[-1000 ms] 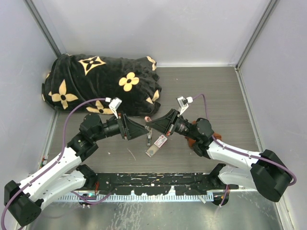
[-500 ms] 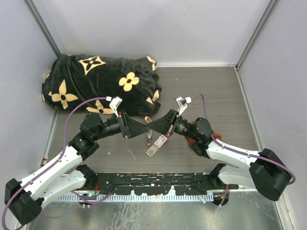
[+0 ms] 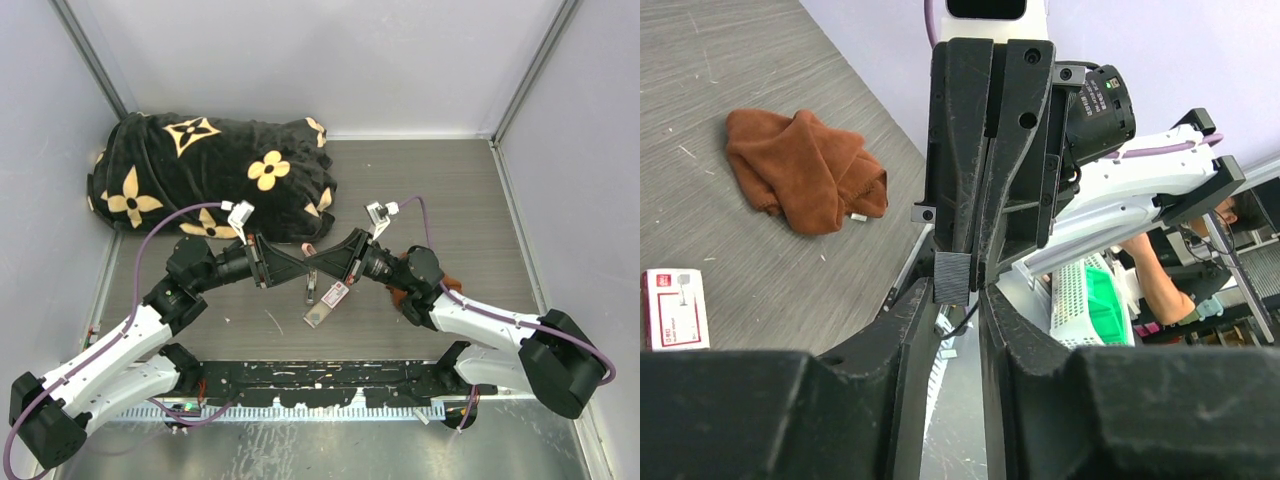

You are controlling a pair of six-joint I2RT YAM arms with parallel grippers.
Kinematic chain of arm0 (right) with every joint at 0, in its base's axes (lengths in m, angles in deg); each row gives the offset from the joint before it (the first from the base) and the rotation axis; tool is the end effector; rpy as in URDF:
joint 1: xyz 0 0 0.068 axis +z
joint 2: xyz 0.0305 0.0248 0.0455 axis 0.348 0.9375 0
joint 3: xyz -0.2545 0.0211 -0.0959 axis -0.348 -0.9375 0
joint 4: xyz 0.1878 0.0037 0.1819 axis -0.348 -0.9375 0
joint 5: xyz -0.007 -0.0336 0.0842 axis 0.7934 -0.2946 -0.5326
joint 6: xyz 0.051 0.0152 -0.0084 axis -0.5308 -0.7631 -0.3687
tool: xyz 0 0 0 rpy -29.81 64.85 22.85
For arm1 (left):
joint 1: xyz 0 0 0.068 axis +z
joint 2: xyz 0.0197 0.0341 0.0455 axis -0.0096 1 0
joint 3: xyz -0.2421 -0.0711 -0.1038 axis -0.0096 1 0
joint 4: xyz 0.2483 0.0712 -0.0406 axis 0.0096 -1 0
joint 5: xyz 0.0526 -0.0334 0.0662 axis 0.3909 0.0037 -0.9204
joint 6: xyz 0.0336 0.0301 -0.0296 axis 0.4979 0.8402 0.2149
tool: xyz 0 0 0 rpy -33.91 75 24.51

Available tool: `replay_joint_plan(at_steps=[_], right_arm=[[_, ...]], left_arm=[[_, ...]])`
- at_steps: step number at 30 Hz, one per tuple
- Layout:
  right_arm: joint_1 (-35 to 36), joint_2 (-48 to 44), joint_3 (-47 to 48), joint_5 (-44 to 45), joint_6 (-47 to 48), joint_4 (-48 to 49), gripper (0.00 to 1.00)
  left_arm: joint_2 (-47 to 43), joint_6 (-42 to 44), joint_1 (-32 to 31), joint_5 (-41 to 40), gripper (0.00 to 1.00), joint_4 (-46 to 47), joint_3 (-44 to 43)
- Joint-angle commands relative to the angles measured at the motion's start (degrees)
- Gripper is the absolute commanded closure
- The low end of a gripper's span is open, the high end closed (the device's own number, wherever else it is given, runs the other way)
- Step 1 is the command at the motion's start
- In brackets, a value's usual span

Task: Load the staples into the stapler
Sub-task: Pick up the stapler.

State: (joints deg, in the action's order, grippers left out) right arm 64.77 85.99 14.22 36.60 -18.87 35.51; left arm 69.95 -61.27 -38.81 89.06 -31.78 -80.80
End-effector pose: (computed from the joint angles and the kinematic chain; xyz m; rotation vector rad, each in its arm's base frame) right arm 0.1548 0.1745 0.2819 -0.2993 1.4511 1.8355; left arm 0.1417 -0.1360 0.3168 0.3358 1.7630 -1.6012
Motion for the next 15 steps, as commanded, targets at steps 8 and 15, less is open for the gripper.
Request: replay_joint_plan(at_steps=[8,15], right_arm=[[-0.1,1.4,2.1,-0.6,-2.8,1.4,0.96],[-0.1,-0.5,1.8,0.1,-1.3,-2.1,0.70]], left_arm=[[-1.4,-0.3,-0.1,0.4,0.80,3.4,-1.4],[-3.1,1.0,-0.1,-1.8,0.81,-0.4,-1.0]])
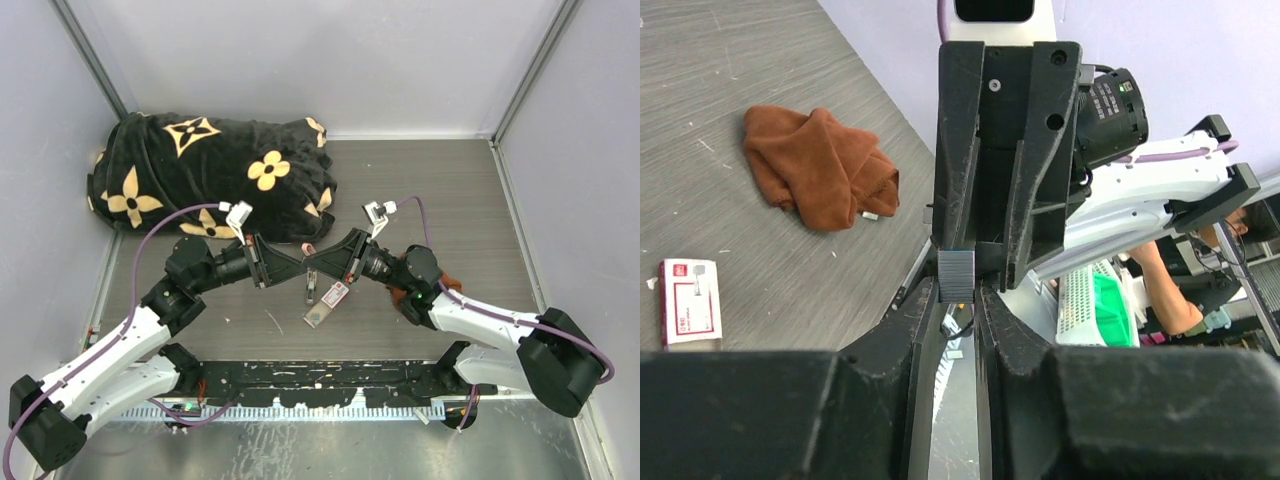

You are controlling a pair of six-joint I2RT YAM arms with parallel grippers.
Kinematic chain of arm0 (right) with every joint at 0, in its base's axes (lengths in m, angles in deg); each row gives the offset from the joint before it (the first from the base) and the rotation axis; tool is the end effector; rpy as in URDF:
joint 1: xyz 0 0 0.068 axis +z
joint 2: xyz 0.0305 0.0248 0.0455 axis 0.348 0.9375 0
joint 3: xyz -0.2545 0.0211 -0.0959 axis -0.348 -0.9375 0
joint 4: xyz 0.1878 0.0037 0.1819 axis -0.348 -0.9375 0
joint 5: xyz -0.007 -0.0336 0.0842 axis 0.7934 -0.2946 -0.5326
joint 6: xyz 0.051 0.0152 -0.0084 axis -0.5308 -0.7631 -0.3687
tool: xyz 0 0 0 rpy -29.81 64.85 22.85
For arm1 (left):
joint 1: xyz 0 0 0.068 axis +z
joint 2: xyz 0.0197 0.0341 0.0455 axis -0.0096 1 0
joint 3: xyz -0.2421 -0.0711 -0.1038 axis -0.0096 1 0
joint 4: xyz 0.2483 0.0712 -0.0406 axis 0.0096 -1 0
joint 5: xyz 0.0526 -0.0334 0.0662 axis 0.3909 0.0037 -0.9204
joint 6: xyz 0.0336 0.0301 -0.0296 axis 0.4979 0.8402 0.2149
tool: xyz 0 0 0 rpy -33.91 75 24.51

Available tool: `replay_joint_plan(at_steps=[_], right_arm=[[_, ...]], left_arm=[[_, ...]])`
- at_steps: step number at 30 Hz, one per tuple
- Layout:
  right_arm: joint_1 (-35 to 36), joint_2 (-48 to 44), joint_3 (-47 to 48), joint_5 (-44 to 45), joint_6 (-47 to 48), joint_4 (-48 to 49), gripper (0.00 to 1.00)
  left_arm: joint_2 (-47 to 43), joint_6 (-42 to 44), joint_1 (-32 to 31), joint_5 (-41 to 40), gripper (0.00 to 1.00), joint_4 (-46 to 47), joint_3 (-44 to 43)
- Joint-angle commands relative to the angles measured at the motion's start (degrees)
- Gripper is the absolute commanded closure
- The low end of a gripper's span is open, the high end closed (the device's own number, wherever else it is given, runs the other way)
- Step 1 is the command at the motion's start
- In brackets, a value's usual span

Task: Load the staples into the stapler
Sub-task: Pick up the stapler.

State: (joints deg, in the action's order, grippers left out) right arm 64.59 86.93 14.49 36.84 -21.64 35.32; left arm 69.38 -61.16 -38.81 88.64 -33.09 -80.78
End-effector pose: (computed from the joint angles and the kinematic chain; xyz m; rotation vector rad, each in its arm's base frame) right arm 0.1578 0.1762 0.2796 -0.2546 1.4862 1.8664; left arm 0.1404 -0.1347 0.3160 0.3265 1.7763 -1.5925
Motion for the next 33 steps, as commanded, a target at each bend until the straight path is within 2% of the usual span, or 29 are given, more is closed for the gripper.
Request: replay_joint_plan(at_steps=[1,5,11,13,17,20,22,29,33], right_arm=[[0.1,-2.2,1.7,0.1,2.4,-3.3,0.67],[-0.1,-5.8,2.3,2.0,6.4,-10.6,0.55],[-1.5,-9.5,3.4,2.6,11.3,-19.4,0.48],[-2.4,-10.9,5.0,3.1,15.4,-25.5,0.45],[-2.8,-11.9,13.0,9.1,30.8,-48.1,0.39],[-2.7,-7.2,19.5,13.3,43.1,-63.2,0.36],[-2.7,-2.5,23.1,14.7,49.1,-69.0,0.35],[-2.2,12.6,29.7,15.9,61.8,-70.7,0.29],[-2.7,21.5,34.2,14.9,64.7,-70.6,0.31]], left_arm=[[-3.0,1.2,-0.1,-1.9,0.81,0.4,-0.9],[-4.6,2.4,-0.1,-3.0,0.81,-2.9,-1.1],[-6.0,5.0,-0.1,-3.8,0.81,-7.5,-2.2],[-6.1,9.0,-0.1,-4.8,0.81,-13.3,-4.3],[-4.4,19.5,-0.1,-9.7,0.79,-31.2,-10.6],[-1.6,26.3,-0.1,-14.3,0.79,-40.7,-14.5],[0.5,29.1,-0.1,-16.3,0.79,-44.1,-16.2],[3.2,33.4,-0.1,-20.1,0.79,-44.5,-17.1],[3.5,34.3,-0.1,-20.8,0.79,-42.1,-15.9]])
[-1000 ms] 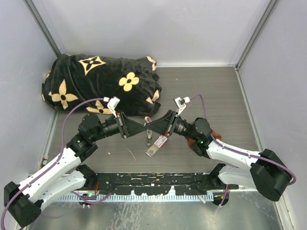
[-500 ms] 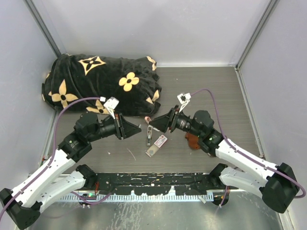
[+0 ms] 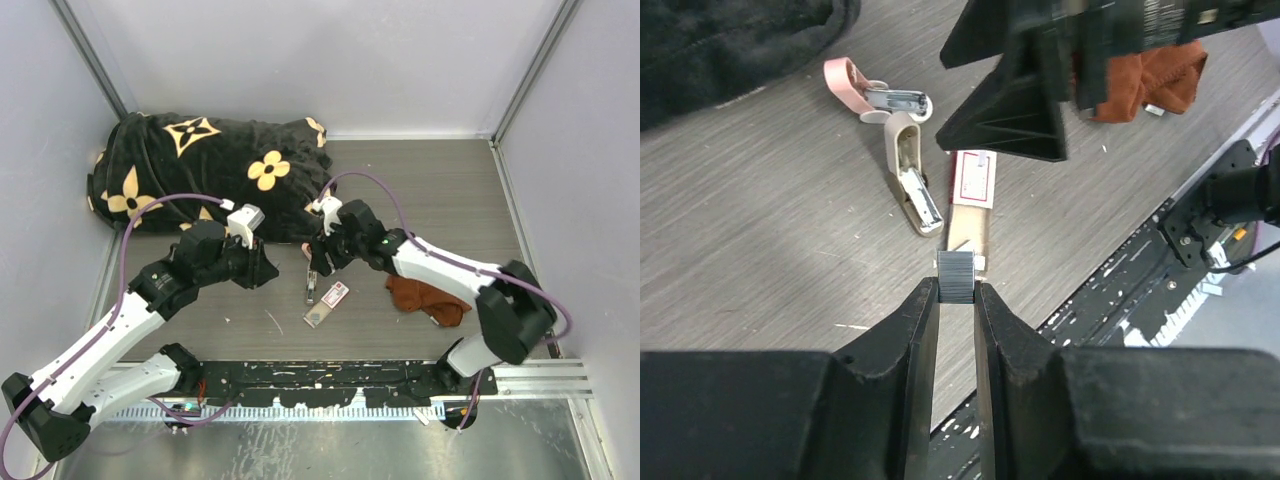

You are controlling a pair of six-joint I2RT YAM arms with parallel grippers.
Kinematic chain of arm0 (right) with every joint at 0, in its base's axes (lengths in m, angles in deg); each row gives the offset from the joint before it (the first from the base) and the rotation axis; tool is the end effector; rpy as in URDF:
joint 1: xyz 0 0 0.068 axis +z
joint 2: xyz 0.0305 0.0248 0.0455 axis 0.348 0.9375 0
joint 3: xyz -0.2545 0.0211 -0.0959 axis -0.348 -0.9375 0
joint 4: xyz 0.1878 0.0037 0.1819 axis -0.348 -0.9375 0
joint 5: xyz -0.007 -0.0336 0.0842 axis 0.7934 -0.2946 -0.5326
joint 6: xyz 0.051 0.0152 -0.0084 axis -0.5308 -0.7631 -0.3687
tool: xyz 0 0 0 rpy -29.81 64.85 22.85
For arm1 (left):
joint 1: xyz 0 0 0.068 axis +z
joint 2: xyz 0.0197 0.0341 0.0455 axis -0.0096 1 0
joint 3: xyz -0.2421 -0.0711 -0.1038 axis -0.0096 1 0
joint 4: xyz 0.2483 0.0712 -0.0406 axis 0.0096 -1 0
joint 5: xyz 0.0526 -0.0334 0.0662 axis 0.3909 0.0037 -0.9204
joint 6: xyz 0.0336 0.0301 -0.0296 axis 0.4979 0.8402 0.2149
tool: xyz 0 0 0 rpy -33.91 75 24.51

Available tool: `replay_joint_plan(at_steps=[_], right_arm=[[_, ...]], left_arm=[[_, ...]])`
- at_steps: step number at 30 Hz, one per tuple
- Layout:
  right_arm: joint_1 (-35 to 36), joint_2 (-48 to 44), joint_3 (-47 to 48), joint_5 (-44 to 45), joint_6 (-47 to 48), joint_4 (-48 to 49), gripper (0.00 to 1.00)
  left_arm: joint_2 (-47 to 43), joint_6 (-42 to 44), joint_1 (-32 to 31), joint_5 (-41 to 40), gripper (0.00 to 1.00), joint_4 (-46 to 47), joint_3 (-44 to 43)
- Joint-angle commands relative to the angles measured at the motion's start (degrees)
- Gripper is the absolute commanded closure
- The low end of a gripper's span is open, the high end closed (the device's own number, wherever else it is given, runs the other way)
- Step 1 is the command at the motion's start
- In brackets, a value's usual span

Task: Load the staples into the stapler
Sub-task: Pick up the stapler, then adjust the stapler at the center of the board.

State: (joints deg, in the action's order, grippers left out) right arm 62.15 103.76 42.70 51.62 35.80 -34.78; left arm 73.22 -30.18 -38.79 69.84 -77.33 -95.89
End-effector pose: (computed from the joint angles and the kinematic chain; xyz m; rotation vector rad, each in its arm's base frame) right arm 0.2296 0.2154 0.2433 -0.8240 2.1565 0.6879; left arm 0.1430 -0.1230 0.3174 0.5091 2.1639 -0.8196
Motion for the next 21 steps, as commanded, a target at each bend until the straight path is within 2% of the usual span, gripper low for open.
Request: replay_joint_plan(at_steps=[1,6,16,18,21], right_arm=[[-0.9,6.7,6.9,-1.2,7.5,-0.5,0.33],[-3.2,11.6,8.5,-9.7,6.7,1.1,0.37],[-4.5,14.4,8.8,-17.0,5.1,2.1,0.57],[-4.6,14.9,8.9,-18.4,4.9,2.1,0.56],[-4.4,15.4,9.0,-20.2,5.2,2.0,0.48]], left_arm=[[-0.3,3.4,-0.2,-2.0,0.78,2.6,-0.6],[-0.6,3.7,-0.1,-1.4,0.79,3.2,-0.1],[-1.2,4.0,-0.1,-2.0,0.79,3.4,0.7],[-1.0,4.0,-0.1,-1.8,0.79,3.5,0.7],[-1.0,4.0,-0.1,-1.6,0.79,3.6,0.7]])
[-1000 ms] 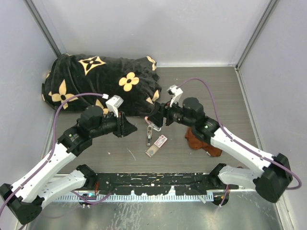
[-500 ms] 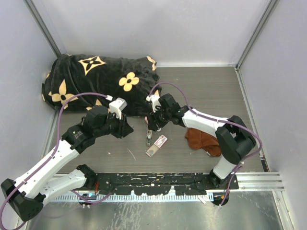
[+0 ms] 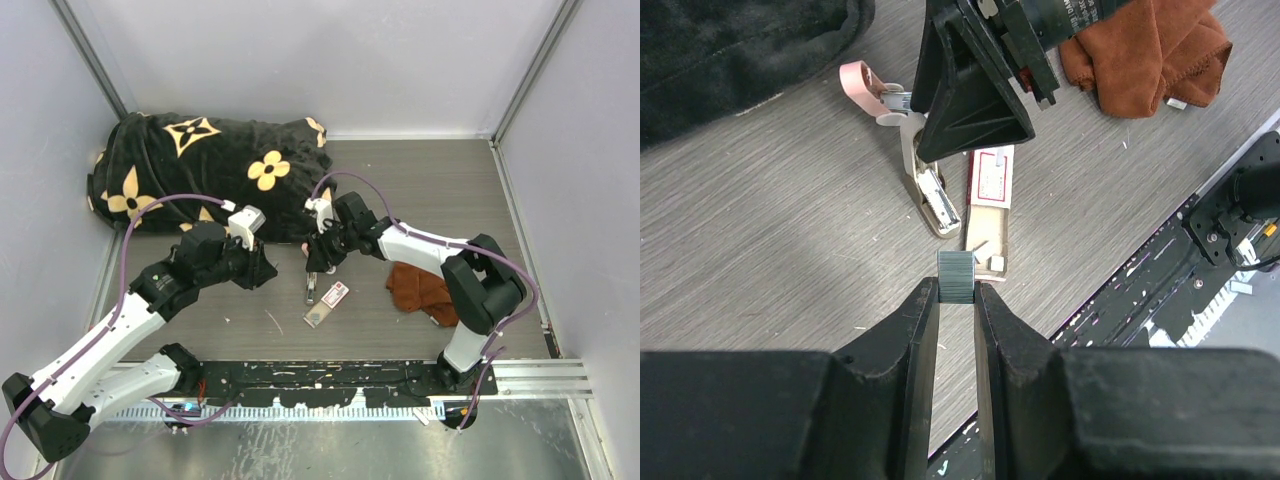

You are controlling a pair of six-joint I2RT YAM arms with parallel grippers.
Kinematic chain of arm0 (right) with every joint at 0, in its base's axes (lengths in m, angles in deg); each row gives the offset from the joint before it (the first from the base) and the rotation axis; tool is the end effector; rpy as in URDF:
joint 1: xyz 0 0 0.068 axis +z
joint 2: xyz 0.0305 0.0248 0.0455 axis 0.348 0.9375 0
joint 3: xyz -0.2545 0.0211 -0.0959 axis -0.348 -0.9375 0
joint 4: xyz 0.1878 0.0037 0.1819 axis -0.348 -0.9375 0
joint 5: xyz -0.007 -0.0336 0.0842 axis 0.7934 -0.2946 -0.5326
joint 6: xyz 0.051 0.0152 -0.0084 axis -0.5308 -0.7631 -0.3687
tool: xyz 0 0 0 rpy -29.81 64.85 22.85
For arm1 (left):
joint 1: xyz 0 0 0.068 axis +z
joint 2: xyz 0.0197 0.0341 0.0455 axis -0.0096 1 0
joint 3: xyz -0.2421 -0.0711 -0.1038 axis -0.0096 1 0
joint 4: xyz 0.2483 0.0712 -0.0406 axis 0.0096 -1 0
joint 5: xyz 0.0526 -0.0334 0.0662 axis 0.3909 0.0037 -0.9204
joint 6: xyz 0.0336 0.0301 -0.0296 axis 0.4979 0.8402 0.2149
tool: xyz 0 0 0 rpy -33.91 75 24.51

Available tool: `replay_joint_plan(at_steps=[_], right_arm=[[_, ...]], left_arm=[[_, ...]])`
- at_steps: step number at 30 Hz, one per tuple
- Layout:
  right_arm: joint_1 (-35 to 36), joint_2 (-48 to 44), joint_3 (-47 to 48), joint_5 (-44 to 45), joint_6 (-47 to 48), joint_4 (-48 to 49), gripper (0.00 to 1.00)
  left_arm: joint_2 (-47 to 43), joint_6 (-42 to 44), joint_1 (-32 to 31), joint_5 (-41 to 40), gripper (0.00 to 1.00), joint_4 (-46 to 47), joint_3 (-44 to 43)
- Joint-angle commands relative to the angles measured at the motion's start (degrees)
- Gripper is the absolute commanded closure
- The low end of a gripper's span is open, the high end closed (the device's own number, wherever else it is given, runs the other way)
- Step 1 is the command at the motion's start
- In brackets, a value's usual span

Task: Load the staples into the stapler
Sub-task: Adjust the stapler at the center of the board.

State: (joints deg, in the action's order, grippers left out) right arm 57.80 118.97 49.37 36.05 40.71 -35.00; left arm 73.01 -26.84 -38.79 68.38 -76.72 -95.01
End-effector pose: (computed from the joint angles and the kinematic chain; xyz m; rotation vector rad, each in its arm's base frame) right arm 0.2748 0.2314 0.1979 -0.9889 2.2435 0.8964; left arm 0.1436 -0.1224 0.3137 0.5533 2.1404 -0.7612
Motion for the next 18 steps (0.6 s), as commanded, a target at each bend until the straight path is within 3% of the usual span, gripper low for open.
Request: replay_joint_plan(at_steps=[1,6,13,18], right_arm=[[-0.1,0.4,2.4,-4.6,0.4,2.3,0.47],[0.0,1.3,2.8,-4.2,0.5,1.8,0.52],[0.7,0.0,1.4,-0.9,-0.7,2.1,0.71],[1.0,-5.0,-4.2,5.0,-6.0,5.9,0.81]], left_arm=[[-0.7,0.7,-0.1,-0.1,0.79,3.0,-0.2],[-0.7,0.6,-0.2,0.0,0.79,3.1,0.0],[0.1,-1.1,-0.1,0.2,0.80,4.8,1.2],[0.4,-4.8,-0.3,0.5,0.81,13.0,6.5]])
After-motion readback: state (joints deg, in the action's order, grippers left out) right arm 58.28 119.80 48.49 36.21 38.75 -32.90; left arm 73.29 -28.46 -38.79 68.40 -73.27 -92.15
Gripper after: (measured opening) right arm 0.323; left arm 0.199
